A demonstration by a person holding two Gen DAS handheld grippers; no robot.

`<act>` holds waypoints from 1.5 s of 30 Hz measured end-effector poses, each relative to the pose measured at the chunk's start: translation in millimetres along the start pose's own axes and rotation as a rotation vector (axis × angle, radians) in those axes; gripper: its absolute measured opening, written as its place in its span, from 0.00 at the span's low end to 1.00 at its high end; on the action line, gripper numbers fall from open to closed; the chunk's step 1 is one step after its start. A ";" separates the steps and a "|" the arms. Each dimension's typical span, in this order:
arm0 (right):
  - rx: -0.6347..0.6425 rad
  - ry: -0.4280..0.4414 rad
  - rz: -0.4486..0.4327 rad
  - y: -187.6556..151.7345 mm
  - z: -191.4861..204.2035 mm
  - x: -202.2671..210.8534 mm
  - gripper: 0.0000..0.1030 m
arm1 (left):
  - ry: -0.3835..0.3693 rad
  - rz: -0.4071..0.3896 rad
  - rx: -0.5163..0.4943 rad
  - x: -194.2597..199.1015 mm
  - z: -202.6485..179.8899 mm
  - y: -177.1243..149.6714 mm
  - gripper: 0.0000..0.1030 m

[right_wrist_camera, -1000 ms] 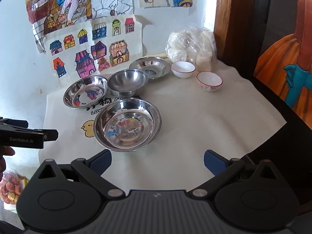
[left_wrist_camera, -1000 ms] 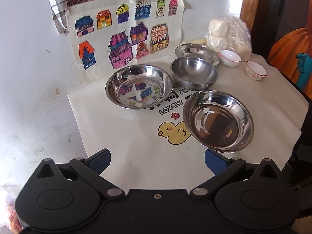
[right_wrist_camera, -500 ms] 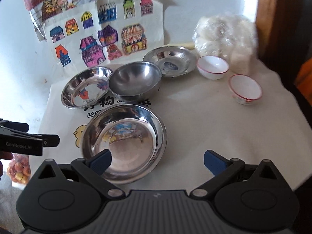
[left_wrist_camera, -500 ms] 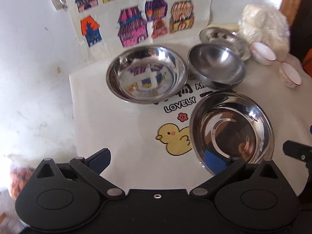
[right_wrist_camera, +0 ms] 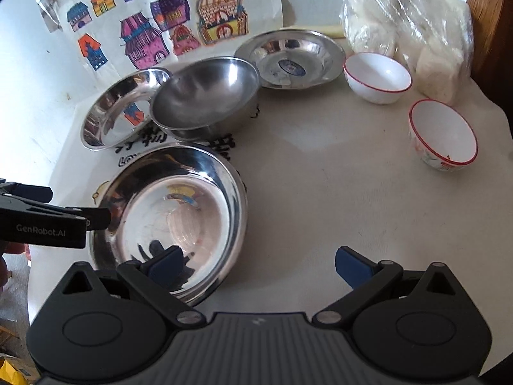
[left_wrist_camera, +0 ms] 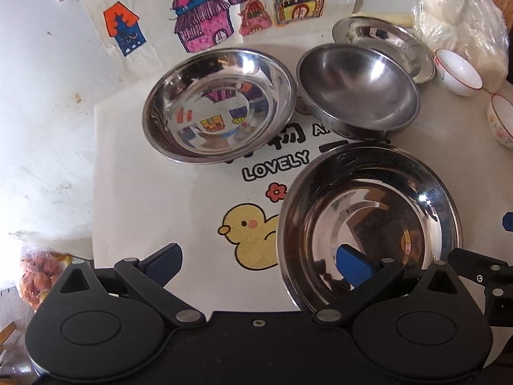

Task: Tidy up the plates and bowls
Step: 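Reach both grippers to the large steel plate rim and close on it, then lift the large steel plate with both grippers and lower it onto the medium plate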

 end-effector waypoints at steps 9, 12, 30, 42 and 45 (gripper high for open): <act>0.001 0.032 0.023 3.0 4.9 -11.8 0.93 | -0.016 0.033 0.014 -10.9 -0.5 1.9 0.93; -0.007 0.026 0.022 4.9 5.9 -14.3 0.88 | -0.035 0.036 0.018 -14.0 0.8 3.3 0.88; -0.075 0.002 0.033 0.7 14.6 -12.8 0.45 | -0.137 0.035 0.032 -15.7 7.0 5.6 0.45; -0.111 -0.017 0.035 -0.7 17.1 -12.8 0.23 | -0.196 0.064 0.012 -18.9 6.9 6.5 0.13; -0.106 -0.014 0.034 -1.0 20.2 -12.9 0.14 | -0.207 0.059 -0.001 -18.2 7.5 6.4 0.12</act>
Point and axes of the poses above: each gripper's, at about its wrist camera, not at the fingertips, and x roughly against the way its jaws point, z to its left, y to its top, the point moved 2 cm from there along -x, roughly the way its jaws point, and after that the axes turned 1 degree about -z, right-handed, at the moved point
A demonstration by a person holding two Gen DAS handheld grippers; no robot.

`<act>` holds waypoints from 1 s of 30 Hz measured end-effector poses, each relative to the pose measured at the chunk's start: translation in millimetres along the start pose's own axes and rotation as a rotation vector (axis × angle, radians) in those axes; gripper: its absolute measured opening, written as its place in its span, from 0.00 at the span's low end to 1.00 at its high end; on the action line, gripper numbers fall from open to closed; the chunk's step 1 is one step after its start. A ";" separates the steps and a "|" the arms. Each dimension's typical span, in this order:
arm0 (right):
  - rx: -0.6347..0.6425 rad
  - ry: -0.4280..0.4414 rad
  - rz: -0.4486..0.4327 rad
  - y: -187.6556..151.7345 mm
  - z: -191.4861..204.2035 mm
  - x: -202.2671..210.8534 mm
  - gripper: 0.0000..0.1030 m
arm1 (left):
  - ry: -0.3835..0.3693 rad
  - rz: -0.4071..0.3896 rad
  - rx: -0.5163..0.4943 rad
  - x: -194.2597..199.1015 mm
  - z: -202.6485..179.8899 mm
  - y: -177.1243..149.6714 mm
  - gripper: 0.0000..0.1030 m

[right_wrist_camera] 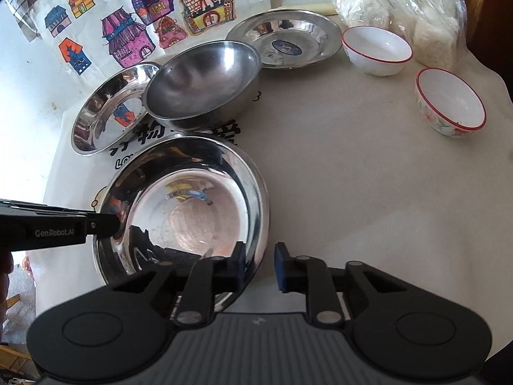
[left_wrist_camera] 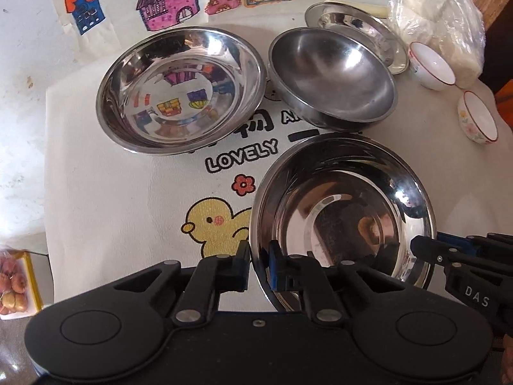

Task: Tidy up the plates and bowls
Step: 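Lift the large steel plate with both grippers and lower it onto the medium plate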

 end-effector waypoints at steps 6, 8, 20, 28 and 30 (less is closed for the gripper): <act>-0.004 0.000 -0.002 -2.0 1.6 4.0 0.14 | -0.023 -0.015 -0.009 6.1 3.5 -2.0 0.11; 0.003 0.002 -0.008 -2.1 3.1 7.6 0.14 | -0.032 -0.026 -0.014 10.0 5.6 -2.6 0.11; 0.075 0.082 -0.005 4.5 25.1 32.0 0.15 | -0.068 -0.081 0.017 43.9 33.9 -12.4 0.10; 0.124 0.122 -0.051 24.8 52.1 39.0 0.16 | -0.047 -0.176 0.099 66.8 62.4 -4.6 0.10; 0.127 0.133 -0.064 31.8 59.2 36.9 0.16 | -0.036 -0.207 0.113 71.0 70.3 1.6 0.10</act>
Point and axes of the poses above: each gripper's, at about its wrist camera, not at the fingertips, and x roughly against the way its jaws point, z to its left, y to its top, the point moved 2 cm from there along -x, roughly the way its jaws point, and after that the axes turned 1 degree about -z, right-handed, at the moved point
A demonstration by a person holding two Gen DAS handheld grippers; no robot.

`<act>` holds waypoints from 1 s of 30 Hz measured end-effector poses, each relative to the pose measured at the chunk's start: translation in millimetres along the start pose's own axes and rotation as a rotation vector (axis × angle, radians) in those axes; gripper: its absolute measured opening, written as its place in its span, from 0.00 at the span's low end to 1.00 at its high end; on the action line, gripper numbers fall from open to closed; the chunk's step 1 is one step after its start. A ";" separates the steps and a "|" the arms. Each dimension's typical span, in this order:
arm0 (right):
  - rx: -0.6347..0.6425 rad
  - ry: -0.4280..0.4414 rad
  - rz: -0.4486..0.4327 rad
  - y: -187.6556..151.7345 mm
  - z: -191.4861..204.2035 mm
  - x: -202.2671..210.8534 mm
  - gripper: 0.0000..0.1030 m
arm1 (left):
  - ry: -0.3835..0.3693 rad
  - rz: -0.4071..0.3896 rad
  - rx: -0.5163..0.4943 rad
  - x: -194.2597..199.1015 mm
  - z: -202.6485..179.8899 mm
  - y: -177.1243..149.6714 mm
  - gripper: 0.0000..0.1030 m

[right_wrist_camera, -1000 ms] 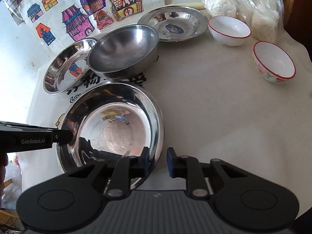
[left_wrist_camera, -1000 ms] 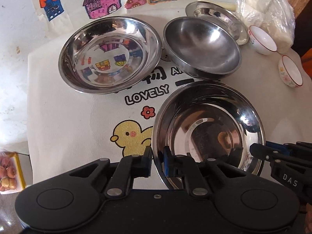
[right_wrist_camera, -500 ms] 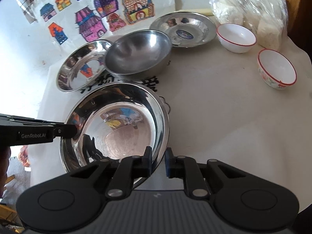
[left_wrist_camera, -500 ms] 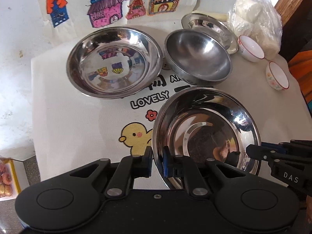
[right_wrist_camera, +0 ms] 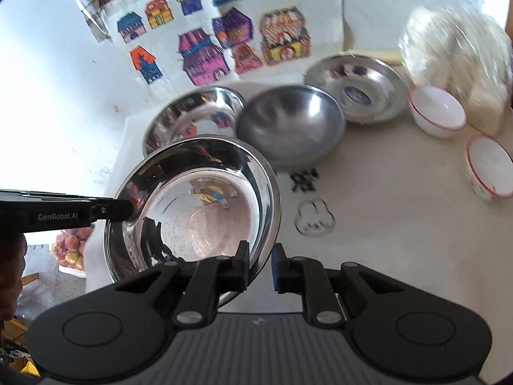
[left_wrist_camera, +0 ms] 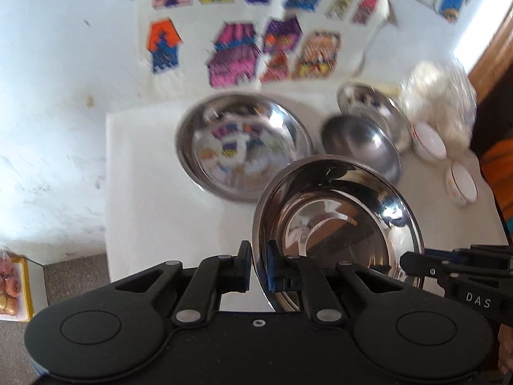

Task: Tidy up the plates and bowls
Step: 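Lift the large steel plate with both grippers and lower it onto the medium plate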

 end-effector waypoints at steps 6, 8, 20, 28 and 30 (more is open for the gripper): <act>0.035 0.025 -0.039 24.4 17.0 -15.8 0.16 | 0.042 -0.060 0.023 -0.1 17.4 19.9 0.10; 0.041 0.031 -0.048 32.9 21.4 -22.6 0.16 | 0.053 -0.074 0.022 -2.0 23.2 26.5 0.10; 0.036 0.019 -0.055 76.3 44.1 -75.3 0.16 | 0.096 -0.094 0.008 -37.4 55.4 69.1 0.10; 0.043 -0.010 -0.041 103.1 63.9 -106.7 0.16 | 0.097 -0.077 -0.006 -65.4 74.8 88.2 0.10; 0.042 -0.019 -0.039 106.5 66.0 -110.4 0.16 | 0.094 -0.071 -0.015 -70.9 76.9 91.1 0.10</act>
Point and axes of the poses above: each gripper's, at about its wrist camera, not at the fingertips, and x roughly against the way its jaws point, z to its left, y to its top, the point moved 2 cm from there along -x, roughly the way its jaws point, and after that the axes turned 1 degree about -z, right-handed, at the moved point
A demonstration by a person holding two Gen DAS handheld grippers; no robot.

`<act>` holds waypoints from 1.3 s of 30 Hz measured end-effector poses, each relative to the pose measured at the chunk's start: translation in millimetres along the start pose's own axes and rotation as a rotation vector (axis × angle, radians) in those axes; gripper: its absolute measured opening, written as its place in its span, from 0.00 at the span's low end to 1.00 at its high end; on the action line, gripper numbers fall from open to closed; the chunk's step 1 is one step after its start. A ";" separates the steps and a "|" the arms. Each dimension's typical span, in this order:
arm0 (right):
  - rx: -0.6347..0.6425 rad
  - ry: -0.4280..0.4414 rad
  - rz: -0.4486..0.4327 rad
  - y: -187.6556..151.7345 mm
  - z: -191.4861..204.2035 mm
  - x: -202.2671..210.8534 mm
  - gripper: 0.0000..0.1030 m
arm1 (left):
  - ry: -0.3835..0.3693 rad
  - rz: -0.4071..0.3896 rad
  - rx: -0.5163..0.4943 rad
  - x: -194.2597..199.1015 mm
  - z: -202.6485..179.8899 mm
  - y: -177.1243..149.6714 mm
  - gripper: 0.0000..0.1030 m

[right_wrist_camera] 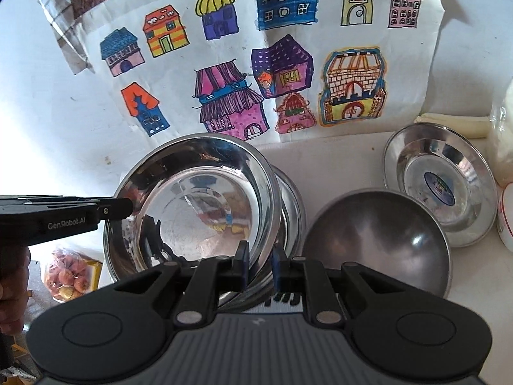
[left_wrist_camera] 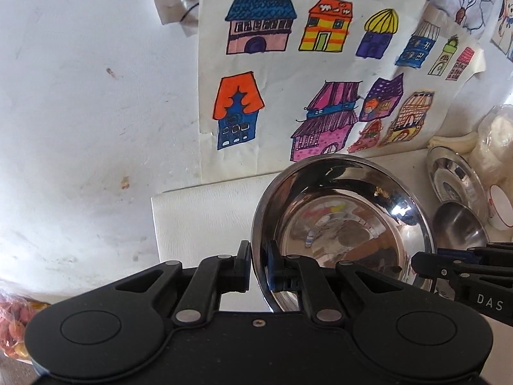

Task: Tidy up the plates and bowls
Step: 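Lift the large steel plate with both grippers and lower it onto the medium plate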

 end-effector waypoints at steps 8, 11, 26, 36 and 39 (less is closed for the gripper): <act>-0.017 -0.029 0.020 2.2 -1.5 -9.9 0.17 | -0.013 0.020 -0.039 -19.2 -1.4 3.4 0.11; -0.029 -0.035 0.026 1.2 -2.8 -11.5 0.17 | -0.015 0.022 -0.044 -22.4 -1.7 2.7 0.11; -0.047 -0.048 0.038 -3.6 -4.3 -14.0 0.20 | -0.022 0.025 -0.071 -28.3 -6.0 1.2 0.11; -0.049 -0.054 0.049 -9.3 -1.6 -12.7 0.27 | -0.016 0.021 -0.061 -24.8 -6.9 -0.1 0.13; -0.052 -0.049 0.040 -11.8 0.5 -8.8 0.29 | -0.008 0.018 -0.054 -20.9 -4.3 -0.2 0.17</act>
Point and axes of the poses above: each gripper's, at about its wrist camera, not at the fingertips, and x roughly against the way its jaws point, z to its left, y to its top, the point moved 2 cm from there along -x, roughly the way its jaws point, and after that the axes turned 1 degree about -z, right-handed, at the moved point
